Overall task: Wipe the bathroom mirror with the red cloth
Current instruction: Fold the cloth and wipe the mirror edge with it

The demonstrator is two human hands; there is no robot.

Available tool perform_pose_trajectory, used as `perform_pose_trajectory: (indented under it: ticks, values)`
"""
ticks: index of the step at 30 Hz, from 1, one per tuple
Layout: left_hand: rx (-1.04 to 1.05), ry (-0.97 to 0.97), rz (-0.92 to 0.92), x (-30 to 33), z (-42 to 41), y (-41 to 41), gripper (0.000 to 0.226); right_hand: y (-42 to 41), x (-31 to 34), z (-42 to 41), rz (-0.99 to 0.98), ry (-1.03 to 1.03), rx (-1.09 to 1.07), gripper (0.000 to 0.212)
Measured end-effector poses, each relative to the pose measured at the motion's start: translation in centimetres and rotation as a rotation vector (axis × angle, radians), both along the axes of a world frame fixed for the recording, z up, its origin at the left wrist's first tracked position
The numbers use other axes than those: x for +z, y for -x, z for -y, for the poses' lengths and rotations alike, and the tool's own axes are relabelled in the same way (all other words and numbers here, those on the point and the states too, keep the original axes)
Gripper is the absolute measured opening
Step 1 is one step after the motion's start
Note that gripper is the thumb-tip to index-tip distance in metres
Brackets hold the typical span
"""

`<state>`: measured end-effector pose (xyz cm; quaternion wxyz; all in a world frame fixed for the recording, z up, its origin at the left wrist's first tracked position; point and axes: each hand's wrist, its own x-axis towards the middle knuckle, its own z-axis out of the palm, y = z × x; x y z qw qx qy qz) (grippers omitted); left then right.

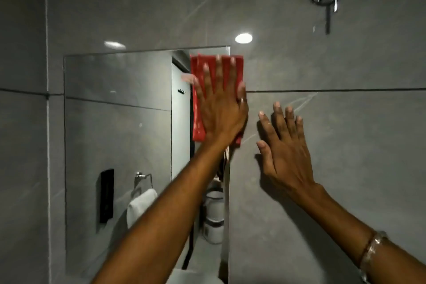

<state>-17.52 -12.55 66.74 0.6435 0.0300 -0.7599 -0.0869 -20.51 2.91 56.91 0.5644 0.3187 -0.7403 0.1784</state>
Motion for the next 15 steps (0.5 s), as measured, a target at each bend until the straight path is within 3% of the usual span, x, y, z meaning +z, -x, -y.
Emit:
perform_pose_trajectory:
  ticks: [3,6,11,15]
  values:
    - [0.018,-0.05,-0.022,7.1,-0.6,-0.1,0.069,-0.4,3.5,0.2,-0.023,0.066,0.028,0.066]
    - [0.072,-0.006,-0.018,6.6,-0.2,0.0,0.072,-0.9,4.2,0.3,-0.012,0.107,0.038,0.067]
    - [-0.027,0.003,-0.037,-5.4,0.3,0.3,0.071,-1.6,-1.6,-0.3,0.046,0.097,0.095,0.065]
    - [-0.061,0.007,0.054,-15.9,0.5,0.0,0.076,-3.4,-7.6,-0.7,0.145,0.019,0.15,0.063]
